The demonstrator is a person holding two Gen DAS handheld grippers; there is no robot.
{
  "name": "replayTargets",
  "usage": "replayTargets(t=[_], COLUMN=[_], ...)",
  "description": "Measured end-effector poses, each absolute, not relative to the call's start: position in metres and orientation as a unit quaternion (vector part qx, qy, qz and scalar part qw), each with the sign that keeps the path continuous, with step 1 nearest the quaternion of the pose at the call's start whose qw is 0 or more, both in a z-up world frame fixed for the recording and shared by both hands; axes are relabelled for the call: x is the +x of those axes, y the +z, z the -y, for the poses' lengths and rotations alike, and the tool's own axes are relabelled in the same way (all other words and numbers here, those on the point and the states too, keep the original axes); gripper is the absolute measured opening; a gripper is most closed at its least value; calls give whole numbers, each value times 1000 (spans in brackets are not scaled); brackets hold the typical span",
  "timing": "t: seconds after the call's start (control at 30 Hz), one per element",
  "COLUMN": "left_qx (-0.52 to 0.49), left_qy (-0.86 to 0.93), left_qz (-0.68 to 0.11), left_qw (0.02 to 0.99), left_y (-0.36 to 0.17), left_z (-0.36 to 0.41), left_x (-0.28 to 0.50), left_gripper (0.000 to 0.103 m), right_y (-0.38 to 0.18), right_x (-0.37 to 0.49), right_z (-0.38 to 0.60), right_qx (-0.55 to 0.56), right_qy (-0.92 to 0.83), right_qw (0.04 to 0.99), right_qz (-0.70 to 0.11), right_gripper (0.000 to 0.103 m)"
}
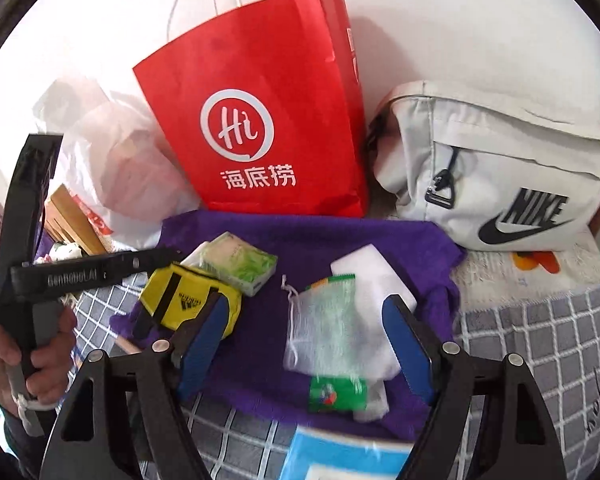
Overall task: Organize soft objects
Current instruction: 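Open both grippers to release the mesh bag and tea packet onto the towel, then grasp the orange-print sachet with the right gripper while the left gripper moves back over the bed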
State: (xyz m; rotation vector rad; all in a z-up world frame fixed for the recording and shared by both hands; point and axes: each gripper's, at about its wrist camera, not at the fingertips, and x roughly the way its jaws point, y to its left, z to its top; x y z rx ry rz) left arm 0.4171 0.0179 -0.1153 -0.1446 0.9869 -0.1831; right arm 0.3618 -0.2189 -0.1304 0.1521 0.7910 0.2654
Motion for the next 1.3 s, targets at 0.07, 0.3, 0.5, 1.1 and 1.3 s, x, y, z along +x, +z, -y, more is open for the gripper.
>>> replayTargets(t=[0.07,0.3,0.5,1.1,1.3], left_qx=[-68,-51,-41,-80,-94], left_qy=[-87,-100,-82,-29,-28], left_qz=[-465,-463,-443,-440,-445], left_qw=[878,879,892,894,890], left_y=[-109,-97,-81,-114,-131], left_z=[-15,-12,-32,-107,-120], left_x=[405,360,313,206,196], left_gripper=[78,76,76,76,76], right_y=[-129,-130,-138,-191,-213], right_x=[348,292,257,184,184], right_z=[217,195,172,106,89], right_qx=[66,34,36,-8,-11], right_qy=[130,151,175,195,172], right_qw=[910,906,898,873,873], right_qz=[-388,-394,-402,-447,-455], right_gripper=[67,54,47,48,59])
